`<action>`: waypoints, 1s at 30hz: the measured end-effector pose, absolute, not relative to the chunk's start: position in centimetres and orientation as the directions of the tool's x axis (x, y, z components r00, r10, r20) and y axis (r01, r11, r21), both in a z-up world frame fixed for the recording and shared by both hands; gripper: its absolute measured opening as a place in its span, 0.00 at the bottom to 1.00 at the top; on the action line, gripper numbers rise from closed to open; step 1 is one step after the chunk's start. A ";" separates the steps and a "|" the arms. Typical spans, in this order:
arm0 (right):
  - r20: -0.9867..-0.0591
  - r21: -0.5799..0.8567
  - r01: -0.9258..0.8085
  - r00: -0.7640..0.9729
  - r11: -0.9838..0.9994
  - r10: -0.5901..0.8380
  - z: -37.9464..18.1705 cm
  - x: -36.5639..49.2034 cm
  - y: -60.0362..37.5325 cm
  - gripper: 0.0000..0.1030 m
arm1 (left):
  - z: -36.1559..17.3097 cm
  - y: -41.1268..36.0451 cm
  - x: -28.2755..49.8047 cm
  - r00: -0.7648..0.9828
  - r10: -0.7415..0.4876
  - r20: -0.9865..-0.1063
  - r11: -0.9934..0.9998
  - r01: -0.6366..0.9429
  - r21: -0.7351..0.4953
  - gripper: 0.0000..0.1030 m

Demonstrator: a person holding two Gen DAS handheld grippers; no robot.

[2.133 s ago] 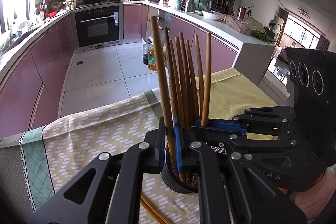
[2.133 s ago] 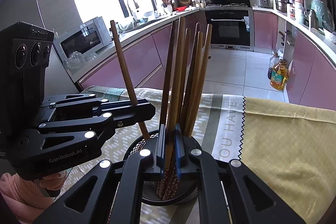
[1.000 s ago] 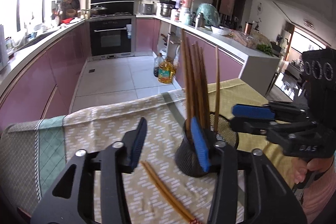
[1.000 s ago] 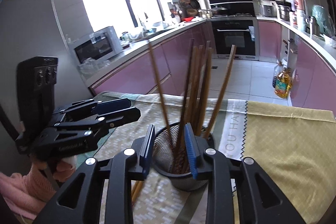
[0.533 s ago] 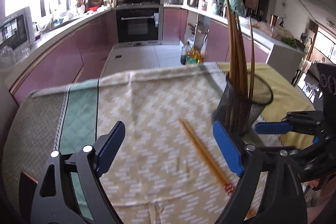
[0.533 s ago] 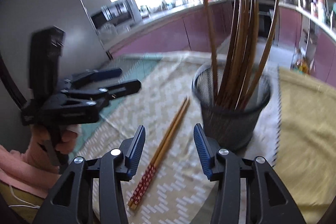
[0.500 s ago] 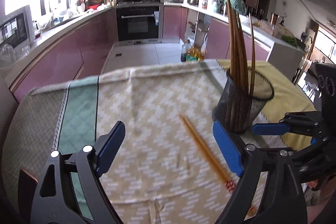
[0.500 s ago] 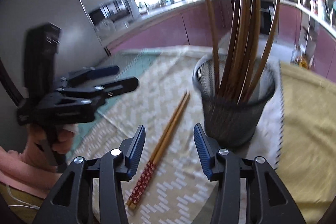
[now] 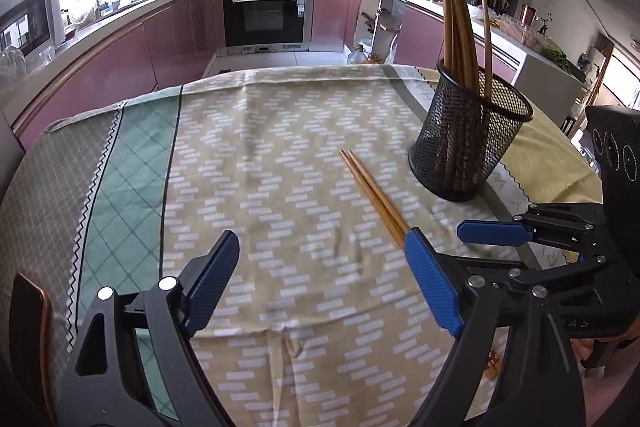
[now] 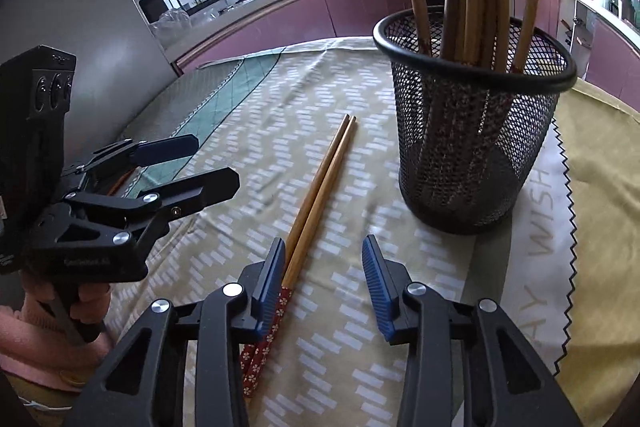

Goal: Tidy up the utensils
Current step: 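Lower the right gripper onto one red-tipped chopstick and close it while the left gripper grasps the other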

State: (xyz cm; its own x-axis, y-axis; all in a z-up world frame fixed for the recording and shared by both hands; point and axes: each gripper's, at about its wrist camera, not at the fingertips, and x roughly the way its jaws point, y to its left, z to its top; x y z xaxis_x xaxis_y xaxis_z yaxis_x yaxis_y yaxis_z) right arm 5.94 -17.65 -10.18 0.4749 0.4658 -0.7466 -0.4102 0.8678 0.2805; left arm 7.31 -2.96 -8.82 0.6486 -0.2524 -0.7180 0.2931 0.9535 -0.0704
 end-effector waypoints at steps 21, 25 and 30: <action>-0.780 0.168 -0.395 0.508 0.903 0.367 -10.4 5.8 -16.9 0.22 | -9.3 -4.0 7.0 0.637 -0.259 -0.726 0.948 0.311 -0.065 0.79; -0.784 0.171 -0.393 0.501 0.904 0.367 -10.3 6.1 -17.1 0.21 | -9.5 -3.9 7.1 0.632 -0.259 -0.731 0.948 0.312 -0.066 0.79; -0.785 0.158 -0.398 0.504 0.904 0.359 -10.3 6.6 -16.7 0.22 | -9.7 -4.2 7.2 0.626 -0.257 -0.736 0.946 0.318 -0.060 0.78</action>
